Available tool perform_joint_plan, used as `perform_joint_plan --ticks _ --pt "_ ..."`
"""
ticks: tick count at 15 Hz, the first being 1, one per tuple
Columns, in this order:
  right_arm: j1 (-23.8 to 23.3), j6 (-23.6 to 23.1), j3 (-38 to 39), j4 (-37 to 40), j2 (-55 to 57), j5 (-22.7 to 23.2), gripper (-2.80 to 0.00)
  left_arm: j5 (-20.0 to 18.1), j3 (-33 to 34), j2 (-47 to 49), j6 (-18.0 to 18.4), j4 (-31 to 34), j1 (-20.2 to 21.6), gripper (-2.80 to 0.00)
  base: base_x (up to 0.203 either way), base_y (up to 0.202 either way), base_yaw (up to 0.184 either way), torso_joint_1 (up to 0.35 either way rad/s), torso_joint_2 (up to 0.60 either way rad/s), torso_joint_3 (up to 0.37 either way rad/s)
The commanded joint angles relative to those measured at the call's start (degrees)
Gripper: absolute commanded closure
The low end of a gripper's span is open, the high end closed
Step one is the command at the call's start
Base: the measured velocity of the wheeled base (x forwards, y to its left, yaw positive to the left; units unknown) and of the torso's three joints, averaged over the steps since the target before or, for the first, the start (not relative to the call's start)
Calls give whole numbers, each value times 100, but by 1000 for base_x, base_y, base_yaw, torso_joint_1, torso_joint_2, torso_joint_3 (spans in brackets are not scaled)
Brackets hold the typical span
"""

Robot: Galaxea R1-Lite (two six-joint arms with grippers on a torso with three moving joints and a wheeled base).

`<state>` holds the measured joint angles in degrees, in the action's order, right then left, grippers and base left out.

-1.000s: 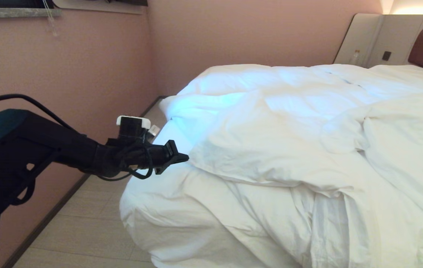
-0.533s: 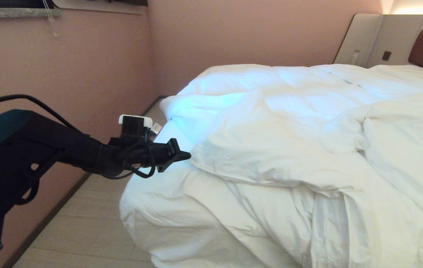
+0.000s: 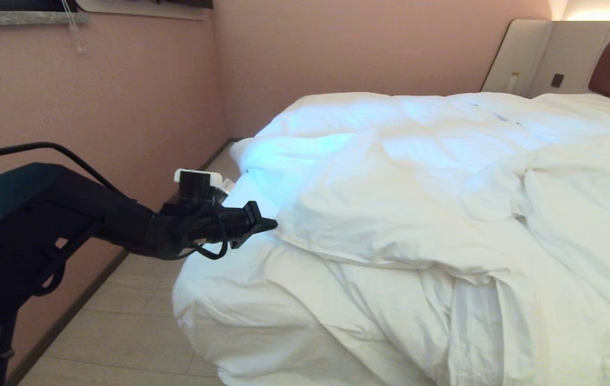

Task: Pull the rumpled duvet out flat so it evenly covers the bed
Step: Hold the folded corner of the quilt

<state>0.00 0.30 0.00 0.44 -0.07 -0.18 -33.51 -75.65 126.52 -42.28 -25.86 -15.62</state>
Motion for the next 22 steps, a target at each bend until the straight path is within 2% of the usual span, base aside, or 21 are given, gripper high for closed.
perform_joint_plan --ticks 1,8,16,19,22 --pt "0 5 0 0 7 0 0 -17 8 -92 -26 -20 -3 -280 0 0 0 0 0 0" --pt "0 -4 0 0 7 0 0 -24 16 -5 -9 -51 6 -280 0 0 0 0 0 0" --pt "0 -4 0 0 7 5 0 232 -672 666 9 -138 9 -280 0 0 0 0 0 0" --pt "0 -4 0 -9 7 0 0 550 -670 578 39 -164 -21 -280 0 0 0 0 0 0" --pt "0 -4 0 0 7 0 0 785 -644 549 281 -165 111 -280 0 0 0 0 0 0"
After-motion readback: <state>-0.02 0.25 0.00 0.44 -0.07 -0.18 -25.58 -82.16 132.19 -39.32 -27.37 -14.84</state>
